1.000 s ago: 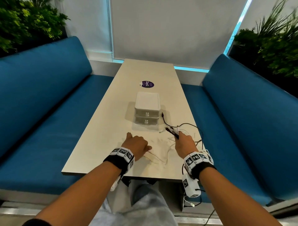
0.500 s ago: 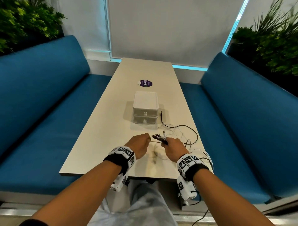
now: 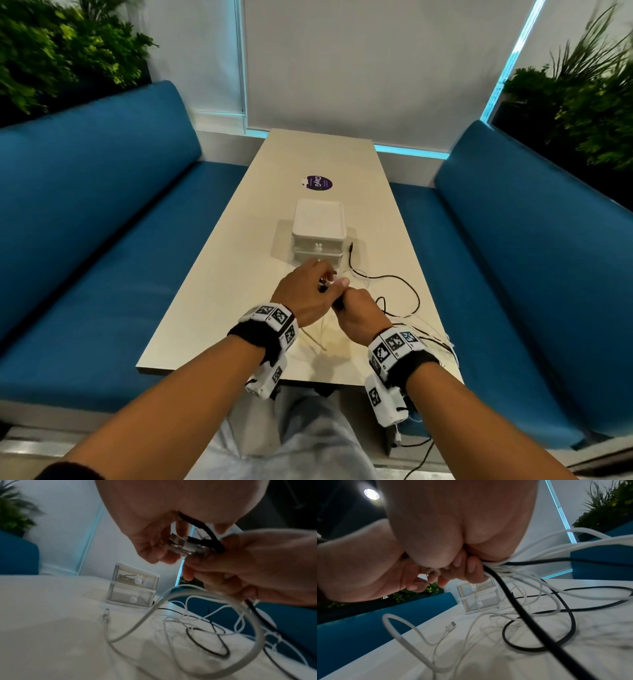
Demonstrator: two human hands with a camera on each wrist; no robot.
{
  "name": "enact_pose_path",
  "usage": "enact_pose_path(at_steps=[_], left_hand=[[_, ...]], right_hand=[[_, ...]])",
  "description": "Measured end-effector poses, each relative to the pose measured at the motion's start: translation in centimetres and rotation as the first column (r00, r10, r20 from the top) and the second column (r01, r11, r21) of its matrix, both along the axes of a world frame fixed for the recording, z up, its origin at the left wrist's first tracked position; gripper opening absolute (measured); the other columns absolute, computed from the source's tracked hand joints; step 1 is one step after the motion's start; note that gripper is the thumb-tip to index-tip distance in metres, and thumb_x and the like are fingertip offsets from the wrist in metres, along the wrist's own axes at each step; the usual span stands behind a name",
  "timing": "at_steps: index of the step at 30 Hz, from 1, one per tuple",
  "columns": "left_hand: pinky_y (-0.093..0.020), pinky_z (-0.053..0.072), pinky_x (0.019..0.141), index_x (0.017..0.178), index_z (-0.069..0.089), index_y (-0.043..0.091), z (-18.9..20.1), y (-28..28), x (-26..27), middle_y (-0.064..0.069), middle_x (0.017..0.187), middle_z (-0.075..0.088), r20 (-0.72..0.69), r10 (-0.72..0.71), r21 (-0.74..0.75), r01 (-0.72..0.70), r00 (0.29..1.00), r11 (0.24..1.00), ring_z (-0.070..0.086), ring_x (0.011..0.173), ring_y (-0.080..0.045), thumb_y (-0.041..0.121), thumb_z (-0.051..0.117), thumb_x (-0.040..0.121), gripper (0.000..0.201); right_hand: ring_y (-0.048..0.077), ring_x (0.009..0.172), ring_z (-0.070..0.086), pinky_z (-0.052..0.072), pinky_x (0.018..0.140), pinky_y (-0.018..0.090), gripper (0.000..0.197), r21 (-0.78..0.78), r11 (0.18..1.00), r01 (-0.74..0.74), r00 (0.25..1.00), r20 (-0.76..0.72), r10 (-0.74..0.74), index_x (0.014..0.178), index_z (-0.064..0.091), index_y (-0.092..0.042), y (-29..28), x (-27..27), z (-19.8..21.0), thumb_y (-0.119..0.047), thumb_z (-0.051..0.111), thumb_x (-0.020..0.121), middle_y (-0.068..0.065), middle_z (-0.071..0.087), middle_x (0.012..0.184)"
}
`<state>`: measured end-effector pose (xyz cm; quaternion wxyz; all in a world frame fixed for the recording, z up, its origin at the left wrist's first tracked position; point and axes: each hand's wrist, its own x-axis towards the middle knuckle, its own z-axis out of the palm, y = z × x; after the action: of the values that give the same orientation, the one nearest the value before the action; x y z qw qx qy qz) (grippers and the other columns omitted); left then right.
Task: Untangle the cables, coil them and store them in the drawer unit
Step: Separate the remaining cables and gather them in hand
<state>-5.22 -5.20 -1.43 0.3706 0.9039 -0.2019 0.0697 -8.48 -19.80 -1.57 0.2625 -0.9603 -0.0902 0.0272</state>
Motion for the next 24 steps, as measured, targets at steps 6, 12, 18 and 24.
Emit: enact_pose_path(at_steps=[6, 12, 18, 24], left_hand=[[-0.038, 0.053, 0.067, 0.080, 0.052, 0.022, -1.0, 0.4, 0.3, 0.004, 0.068, 0.064, -0.074, 0.038, 0.011, -0.037, 0.997, 0.999, 0.060, 0.066, -0.017, 0.047, 0.050, 0.093, 0.029], [-0.033, 0.052, 0.068, 0.077, 0.060, 0.023, -0.8, 0.0, 1.0, 0.002, 0.074, 0.064, -0.130, 0.076, 0.035, -0.072, 0.989, 0.997, 0.061, 0.072, -0.022, 0.038, 0.054, 0.091, 0.021], [-0.037, 0.052, 0.070, 0.083, 0.054, 0.029, -1.4, -0.3, 0.8, 0.002, 0.083, 0.067, -0.136, 0.050, 0.059, -0.042, 0.989, 0.997, 0.062, 0.076, -0.023, 0.051, 0.047, 0.095, 0.026], [-0.037, 0.052, 0.071, 0.090, 0.053, 0.022, -0.8, -0.2, 1.0, -0.003, 0.089, 0.068, -0.070, 0.096, 0.141, -0.085, 0.993, 0.986, 0.062, 0.078, -0.025, 0.044, 0.046, 0.098, 0.025]], right_hand=[[0.017, 0.080, 0.053, 0.035, 0.069, 0.025, 0.019, 0.071, 0.996, -0.051, 0.993, -0.105, 0.058, 0.098, 0.064, -0.011, 0.3, -0.2, 0.3, -0.018, 0.046, 0.098, 0.002, 0.064, 0.091], [0.018, 0.088, 0.062, 0.046, 0.073, 0.029, 0.021, 0.128, 0.991, -0.043, 0.990, -0.127, 0.059, 0.107, 0.065, -0.016, 0.3, 0.2, 0.2, -0.030, 0.054, 0.096, 0.001, 0.069, 0.099], [0.008, 0.096, 0.059, 0.038, 0.069, 0.008, 0.038, 0.166, 0.986, 0.000, 0.987, -0.158, 0.026, 0.132, 0.053, -0.019, 0.5, 0.5, 0.1, -0.028, 0.058, 0.095, -0.003, 0.066, 0.119], [0.005, 0.103, 0.057, 0.041, 0.084, 0.016, 0.048, 0.209, 0.978, -0.004, 0.975, -0.216, 0.050, 0.131, 0.050, -0.019, 0.8, 0.5, 0.4, -0.031, 0.069, 0.088, -0.012, 0.061, 0.116]])
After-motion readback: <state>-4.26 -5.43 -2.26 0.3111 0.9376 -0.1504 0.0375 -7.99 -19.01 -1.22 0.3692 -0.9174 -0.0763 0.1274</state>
